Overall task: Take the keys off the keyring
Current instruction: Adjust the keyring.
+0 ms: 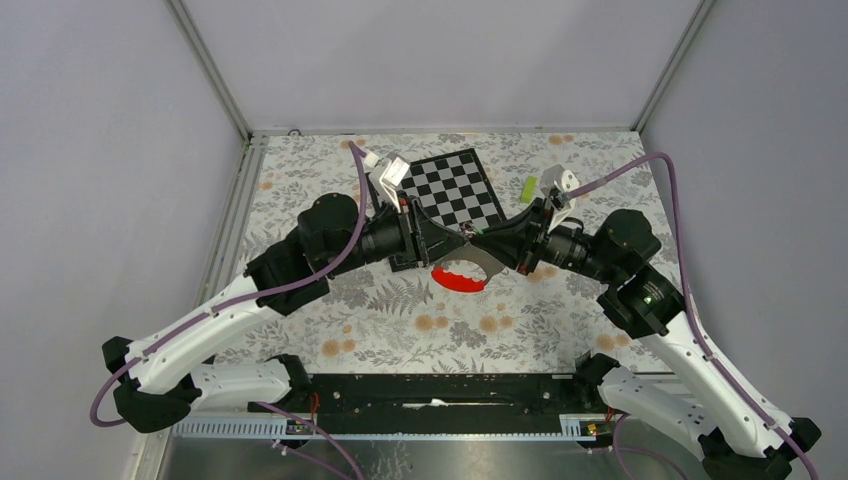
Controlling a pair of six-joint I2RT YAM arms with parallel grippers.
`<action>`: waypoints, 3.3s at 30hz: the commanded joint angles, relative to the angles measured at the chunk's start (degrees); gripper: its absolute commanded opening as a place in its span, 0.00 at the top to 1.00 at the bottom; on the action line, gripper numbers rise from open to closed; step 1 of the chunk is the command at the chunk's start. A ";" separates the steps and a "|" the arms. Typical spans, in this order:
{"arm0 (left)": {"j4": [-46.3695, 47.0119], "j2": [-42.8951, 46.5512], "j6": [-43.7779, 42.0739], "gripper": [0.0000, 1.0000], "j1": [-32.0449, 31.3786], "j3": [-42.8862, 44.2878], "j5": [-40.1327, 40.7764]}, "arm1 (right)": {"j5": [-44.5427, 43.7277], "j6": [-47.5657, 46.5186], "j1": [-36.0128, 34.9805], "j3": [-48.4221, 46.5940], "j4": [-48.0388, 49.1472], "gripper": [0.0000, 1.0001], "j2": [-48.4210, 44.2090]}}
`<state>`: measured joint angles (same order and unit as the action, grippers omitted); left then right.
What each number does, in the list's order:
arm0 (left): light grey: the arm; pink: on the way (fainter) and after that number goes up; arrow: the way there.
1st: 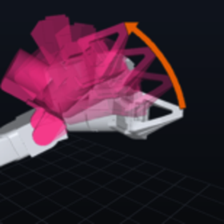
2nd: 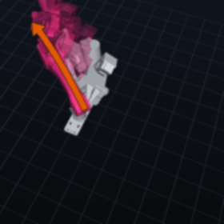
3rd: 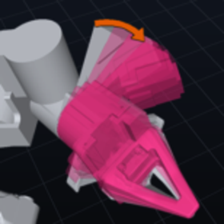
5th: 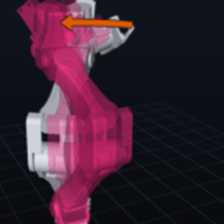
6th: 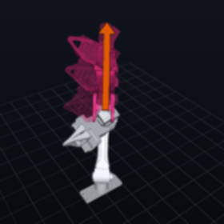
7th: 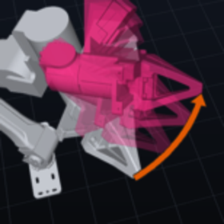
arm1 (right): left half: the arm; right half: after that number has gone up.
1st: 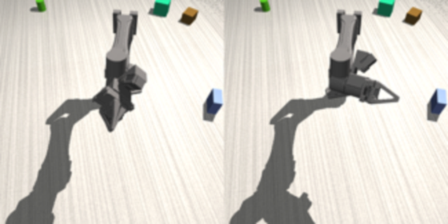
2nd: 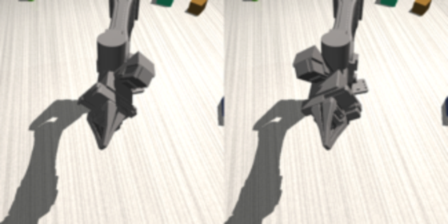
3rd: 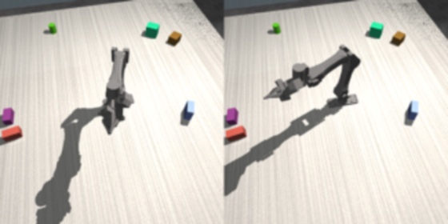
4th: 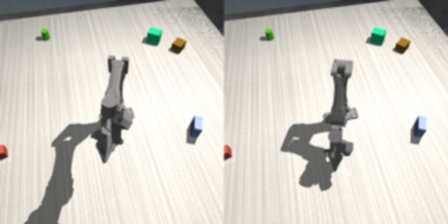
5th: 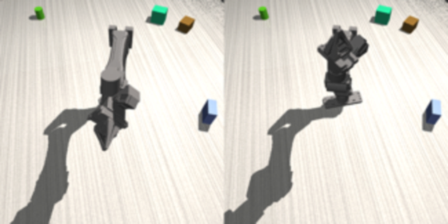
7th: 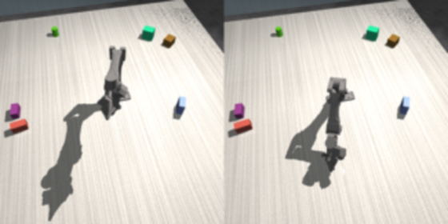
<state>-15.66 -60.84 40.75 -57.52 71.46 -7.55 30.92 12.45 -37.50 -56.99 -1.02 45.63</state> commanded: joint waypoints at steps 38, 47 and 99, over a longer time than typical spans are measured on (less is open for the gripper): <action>-2.21 -0.76 -1.13 1.00 -0.40 5.12 -2.30 | 7.67 -2.42 -0.20 3.27 -1.64 1.00 -2.83; -4.74 -0.32 -1.71 0.87 -0.42 4.92 -1.05 | 5.32 -2.45 -0.25 1.97 -3.58 1.00 -3.34; -27.67 -8.89 -23.79 0.50 -0.41 21.13 3.31 | -0.06 1.66 -0.29 -12.62 -18.30 1.00 8.36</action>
<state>-43.66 -69.69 19.57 -58.04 89.97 -4.49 31.88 12.53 -37.50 -69.23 -21.54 54.57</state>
